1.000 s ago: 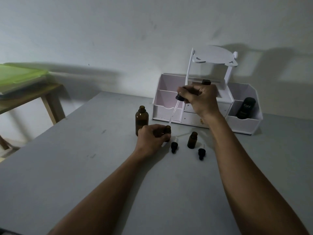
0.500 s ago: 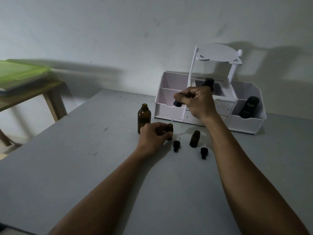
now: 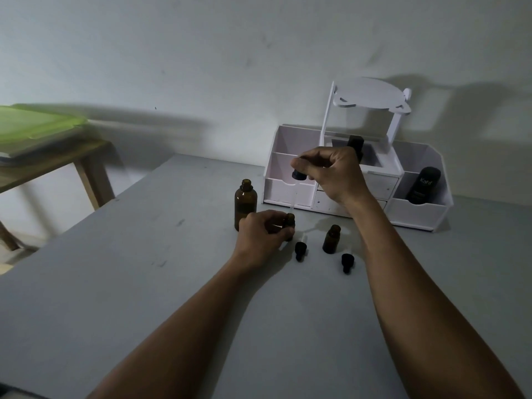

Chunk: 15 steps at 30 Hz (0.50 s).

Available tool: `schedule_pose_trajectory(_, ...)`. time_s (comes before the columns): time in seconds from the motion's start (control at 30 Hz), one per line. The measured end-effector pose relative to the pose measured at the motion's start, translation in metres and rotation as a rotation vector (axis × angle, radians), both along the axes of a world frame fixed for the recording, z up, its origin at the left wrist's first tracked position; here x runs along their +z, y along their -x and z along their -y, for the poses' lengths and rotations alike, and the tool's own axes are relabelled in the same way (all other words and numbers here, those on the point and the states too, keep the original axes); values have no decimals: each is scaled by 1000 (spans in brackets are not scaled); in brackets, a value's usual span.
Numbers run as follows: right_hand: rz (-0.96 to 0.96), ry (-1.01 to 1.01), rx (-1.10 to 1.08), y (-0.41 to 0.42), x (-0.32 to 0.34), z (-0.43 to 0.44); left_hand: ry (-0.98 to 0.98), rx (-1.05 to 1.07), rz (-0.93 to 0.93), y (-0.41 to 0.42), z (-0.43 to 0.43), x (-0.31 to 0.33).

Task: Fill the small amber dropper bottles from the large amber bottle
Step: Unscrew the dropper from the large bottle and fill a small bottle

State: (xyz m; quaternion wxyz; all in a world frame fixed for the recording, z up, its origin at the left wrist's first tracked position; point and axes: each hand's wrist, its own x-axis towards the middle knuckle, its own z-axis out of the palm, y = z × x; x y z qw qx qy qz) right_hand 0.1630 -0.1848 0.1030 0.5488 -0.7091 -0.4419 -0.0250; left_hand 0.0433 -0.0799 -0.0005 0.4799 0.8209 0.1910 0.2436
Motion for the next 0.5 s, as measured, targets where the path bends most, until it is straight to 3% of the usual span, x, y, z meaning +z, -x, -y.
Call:
schedule_pose_trajectory(0.17, -75, -143, -14, 4, 10, 1, -136, 63, 78, 3, -4, -1)
schedule_pose_trajectory(0.3, -114, -329, -74, 12, 22, -5, -264, 231, 386, 17, -10, 15)
schedule_pose_trajectory(0.4, -149, -425, -70, 21, 29, -17, -187, 422, 535, 27, -26, 26)
schedule_pose_trajectory(0.5, -198, -470, -54, 28, 29, -31, -81, 486, 470, 32, -49, 21)
